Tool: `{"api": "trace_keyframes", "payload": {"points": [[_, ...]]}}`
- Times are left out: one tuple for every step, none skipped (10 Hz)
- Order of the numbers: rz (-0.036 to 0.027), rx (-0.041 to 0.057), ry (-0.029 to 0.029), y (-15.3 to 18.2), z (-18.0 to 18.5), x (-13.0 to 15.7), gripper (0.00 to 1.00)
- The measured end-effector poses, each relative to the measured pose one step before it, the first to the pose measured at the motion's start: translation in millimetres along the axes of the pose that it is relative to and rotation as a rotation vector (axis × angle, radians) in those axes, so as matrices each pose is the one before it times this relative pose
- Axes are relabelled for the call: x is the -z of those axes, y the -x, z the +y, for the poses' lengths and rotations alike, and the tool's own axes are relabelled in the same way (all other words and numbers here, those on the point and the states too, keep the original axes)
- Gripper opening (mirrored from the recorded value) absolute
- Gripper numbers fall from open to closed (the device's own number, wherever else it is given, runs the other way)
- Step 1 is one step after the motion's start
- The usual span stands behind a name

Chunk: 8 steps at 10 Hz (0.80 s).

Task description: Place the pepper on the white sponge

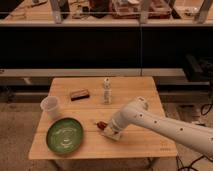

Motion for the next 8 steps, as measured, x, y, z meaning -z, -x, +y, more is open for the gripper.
{"api": "trace_keyframes", "payload": {"points": [[-0.00505, -0.00916, 0.00584, 3.35, 3.62, 2.55, 0.14], [-0.00500, -0.00369, 0.00828, 3.04, 1.83, 4.18, 0.14], [-0.00816, -0.00491, 0.01137, 4.76, 1.72, 6.10, 0.14], [-0.00466, -0.00144, 0.00772, 2.44, 0.49, 6.21, 0.14], [-0.00480, -0.00236, 0.00269, 2.15, -0.98, 5.43, 0.14], [-0.00265, -0.00162, -0.00075, 1.90, -1.59, 3.87, 0.14], [-0.00312, 0.00084, -0.00699, 2.03, -3.16, 0.80, 0.14], [-0.00358, 0.00317, -0.01189, 0.89, -4.61, -2.33, 0.16]]}}
